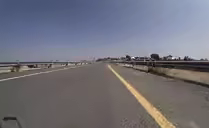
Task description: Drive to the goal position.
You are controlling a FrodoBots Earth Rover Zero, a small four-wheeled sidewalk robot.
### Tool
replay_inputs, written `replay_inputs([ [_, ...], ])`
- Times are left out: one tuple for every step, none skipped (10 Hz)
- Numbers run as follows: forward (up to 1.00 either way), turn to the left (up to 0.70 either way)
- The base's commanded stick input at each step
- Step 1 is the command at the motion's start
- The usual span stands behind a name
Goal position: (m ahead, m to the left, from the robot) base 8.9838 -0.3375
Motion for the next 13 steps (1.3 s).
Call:
replay_inputs([
  [1.00,0.00],
  [1.00,0.00],
  [1.00,0.00],
  [1.00,0.00],
  [1.00,0.00],
  [1.00,0.00],
  [1.00,0.00],
  [1.00,0.00],
  [1.00,0.00],
  [1.00,0.00],
  [1.00,0.00],
  [1.00,0.00],
  [1.00,0.00],
])
